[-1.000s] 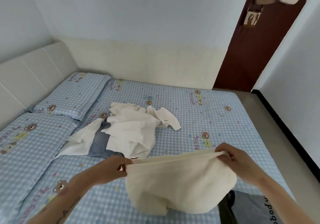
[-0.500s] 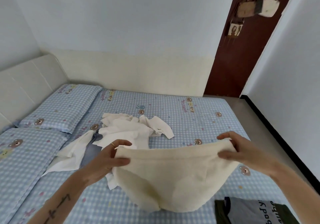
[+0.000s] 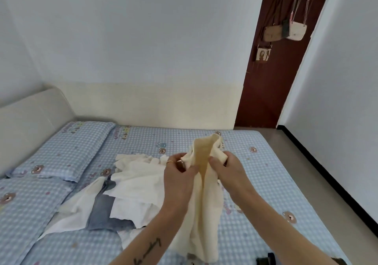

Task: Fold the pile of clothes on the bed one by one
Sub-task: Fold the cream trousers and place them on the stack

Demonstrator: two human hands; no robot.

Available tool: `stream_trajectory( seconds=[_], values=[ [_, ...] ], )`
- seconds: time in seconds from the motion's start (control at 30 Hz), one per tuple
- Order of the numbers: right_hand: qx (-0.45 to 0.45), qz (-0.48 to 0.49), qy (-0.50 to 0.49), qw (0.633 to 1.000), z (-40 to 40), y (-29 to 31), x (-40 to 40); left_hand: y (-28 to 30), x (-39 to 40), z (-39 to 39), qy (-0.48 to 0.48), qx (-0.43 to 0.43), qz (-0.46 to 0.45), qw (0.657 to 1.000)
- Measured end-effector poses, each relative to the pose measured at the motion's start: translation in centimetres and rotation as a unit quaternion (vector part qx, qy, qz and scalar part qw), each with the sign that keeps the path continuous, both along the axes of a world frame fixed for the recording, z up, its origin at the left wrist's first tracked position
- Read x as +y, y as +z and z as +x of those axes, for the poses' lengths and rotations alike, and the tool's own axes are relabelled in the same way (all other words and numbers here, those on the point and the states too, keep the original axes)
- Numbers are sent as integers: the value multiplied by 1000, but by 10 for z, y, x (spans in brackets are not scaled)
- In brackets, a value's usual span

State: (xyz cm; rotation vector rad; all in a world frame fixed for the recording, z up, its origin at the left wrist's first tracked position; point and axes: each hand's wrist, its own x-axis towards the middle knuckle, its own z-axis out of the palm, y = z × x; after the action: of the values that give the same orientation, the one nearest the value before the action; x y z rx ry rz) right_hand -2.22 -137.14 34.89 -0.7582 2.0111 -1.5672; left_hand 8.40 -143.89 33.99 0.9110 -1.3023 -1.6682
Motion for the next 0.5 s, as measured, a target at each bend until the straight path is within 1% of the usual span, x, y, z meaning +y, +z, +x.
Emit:
stream_trajectory(
  seconds=[0.1, 0.2, 0.27, 0.3, 0.37, 0.43, 0.5],
  values=[
    [54, -47, 11, 997, 16, 5, -3, 5, 13, -5, -13, 1, -31, 999],
    [112, -70, 25, 991, 16, 10, -1, 11, 11, 0, -44, 28, -14, 999],
    [149, -72, 32, 986, 14, 12, 1, 17, 7, 5, -27, 33, -13, 999],
    [157, -80, 36, 984, 13, 13, 0, 18, 7, 6, -31, 27, -25, 999],
    [161, -103, 49, 980, 14, 16, 0, 21, 11, 7, -72, 21, -46, 996],
    [157, -114, 70, 979, 13, 18, 1, 23, 13, 8, -123, 48, -55, 990],
    [149, -109, 94, 978, 11, 18, 4, 24, 11, 11, -168, 72, -91, 979]
  ],
)
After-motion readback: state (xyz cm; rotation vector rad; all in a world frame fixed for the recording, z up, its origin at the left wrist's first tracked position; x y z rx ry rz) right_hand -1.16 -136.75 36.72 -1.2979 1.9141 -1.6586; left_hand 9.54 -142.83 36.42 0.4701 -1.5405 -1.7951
